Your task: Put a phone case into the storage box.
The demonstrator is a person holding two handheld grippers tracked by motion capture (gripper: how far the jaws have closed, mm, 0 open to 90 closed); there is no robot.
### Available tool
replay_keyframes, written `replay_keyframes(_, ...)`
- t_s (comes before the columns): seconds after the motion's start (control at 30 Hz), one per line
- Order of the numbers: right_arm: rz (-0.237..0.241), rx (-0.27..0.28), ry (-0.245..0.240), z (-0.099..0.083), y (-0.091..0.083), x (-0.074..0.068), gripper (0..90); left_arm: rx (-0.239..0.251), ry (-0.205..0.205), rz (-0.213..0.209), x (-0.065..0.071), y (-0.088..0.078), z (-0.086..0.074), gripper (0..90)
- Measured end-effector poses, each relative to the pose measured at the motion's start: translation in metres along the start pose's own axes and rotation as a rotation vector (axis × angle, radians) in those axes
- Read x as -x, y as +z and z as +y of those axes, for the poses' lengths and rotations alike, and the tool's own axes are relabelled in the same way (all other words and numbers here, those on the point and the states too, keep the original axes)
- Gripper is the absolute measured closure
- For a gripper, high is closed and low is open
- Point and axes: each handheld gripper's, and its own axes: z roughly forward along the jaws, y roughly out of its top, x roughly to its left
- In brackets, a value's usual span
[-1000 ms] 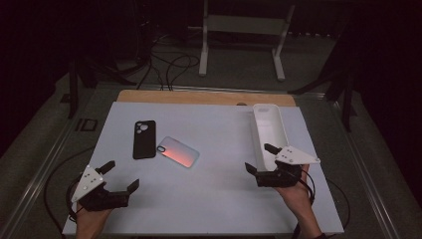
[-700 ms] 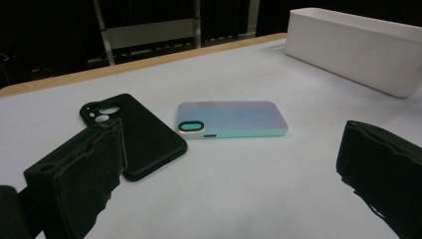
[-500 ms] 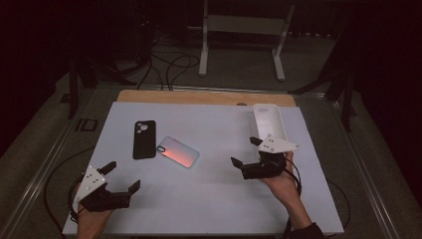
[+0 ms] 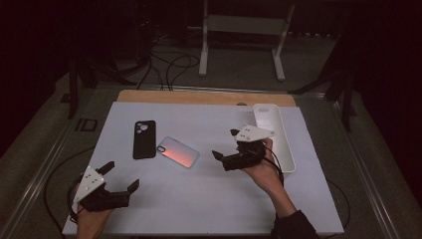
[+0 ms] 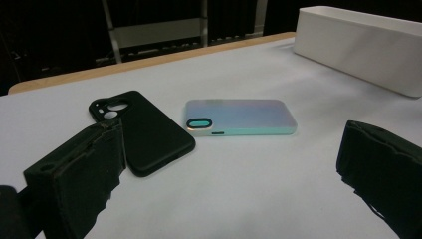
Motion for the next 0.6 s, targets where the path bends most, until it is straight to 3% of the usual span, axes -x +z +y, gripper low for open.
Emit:
replay_keyframes(0.27,0.026,-0.023,-0.034,0.015,0.024,-0.007,7.7,0.000,-0.004,-0.001,-0.001,0.000,-0.001,0.0)
replay_keyframes(0.6,0.056,-0.070,-0.027,0.022,0.053,-0.007,7.7,0.000,-0.007,-0.004,-0.001,-0.001,-0.001,0.0)
